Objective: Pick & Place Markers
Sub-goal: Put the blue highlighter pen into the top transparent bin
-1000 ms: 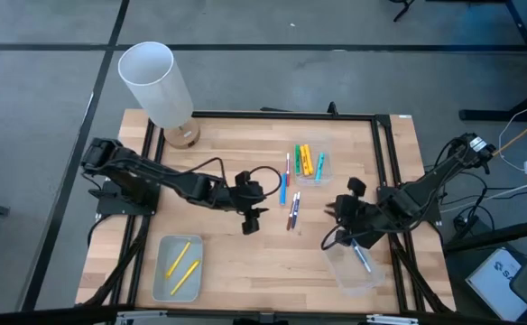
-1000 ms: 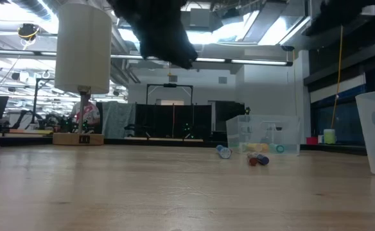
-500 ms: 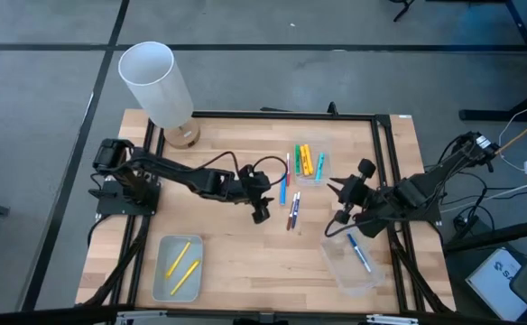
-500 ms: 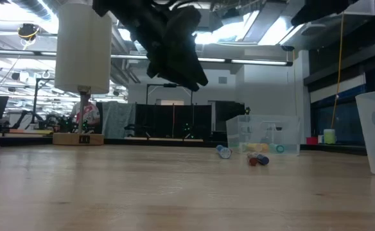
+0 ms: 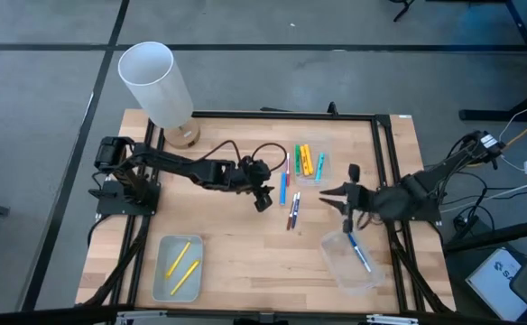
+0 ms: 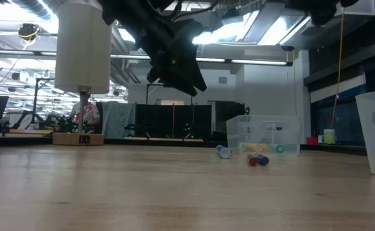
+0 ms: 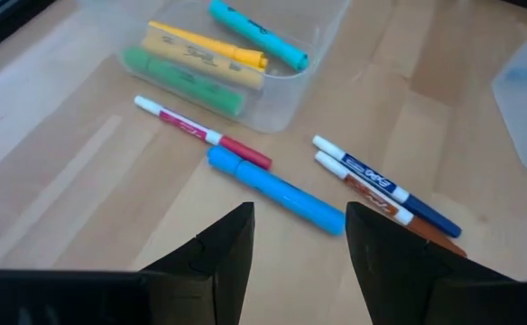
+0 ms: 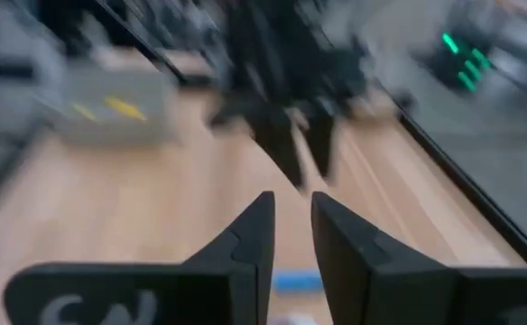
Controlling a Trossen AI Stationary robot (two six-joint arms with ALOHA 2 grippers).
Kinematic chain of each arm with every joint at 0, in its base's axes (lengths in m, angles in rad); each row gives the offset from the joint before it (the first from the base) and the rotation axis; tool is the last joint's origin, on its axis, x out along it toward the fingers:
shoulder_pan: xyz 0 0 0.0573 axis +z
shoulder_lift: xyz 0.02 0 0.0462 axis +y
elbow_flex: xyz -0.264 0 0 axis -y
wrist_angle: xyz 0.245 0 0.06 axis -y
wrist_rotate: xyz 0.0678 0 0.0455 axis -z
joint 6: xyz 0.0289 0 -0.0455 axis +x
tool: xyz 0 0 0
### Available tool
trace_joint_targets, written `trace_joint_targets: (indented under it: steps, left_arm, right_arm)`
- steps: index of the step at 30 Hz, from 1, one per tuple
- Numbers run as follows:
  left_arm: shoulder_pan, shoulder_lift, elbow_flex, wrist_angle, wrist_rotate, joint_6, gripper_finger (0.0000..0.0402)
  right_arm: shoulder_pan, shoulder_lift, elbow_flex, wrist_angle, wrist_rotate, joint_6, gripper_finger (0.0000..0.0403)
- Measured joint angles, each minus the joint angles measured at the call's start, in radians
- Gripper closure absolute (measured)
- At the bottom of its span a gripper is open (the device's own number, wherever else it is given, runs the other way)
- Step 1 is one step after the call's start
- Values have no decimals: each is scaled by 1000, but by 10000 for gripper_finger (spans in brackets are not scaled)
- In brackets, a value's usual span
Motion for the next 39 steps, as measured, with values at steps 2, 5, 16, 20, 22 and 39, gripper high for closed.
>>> trace_joint_targets:
  steps: [2, 5, 16, 20, 22, 39]
  left_arm:
    - [9, 0, 0, 1, 0, -1, 231]
    - [25, 0, 2, 1, 9, -25, 231]
    - [82, 9, 20, 0, 25, -105, 231]
    - [83, 64, 80, -4, 42, -117, 231]
    - [78, 115, 130, -4, 59, -104, 231]
    - [88, 347, 379, -300, 55, -132, 231]
  right_arm:
    - [-24, -52, -78, 184, -87, -102, 327]
    - [-65, -127, -187, 419, -237, -223, 327]
    - [-201, -213, -484, 904, -418, -320, 327]
    - [-236, -207, -540, 1033, -478, -339, 327]
    - [-248, -212, -542, 1070, -488, -332, 327]
    - [-254, -213, -544, 1055, -486, -294, 327]
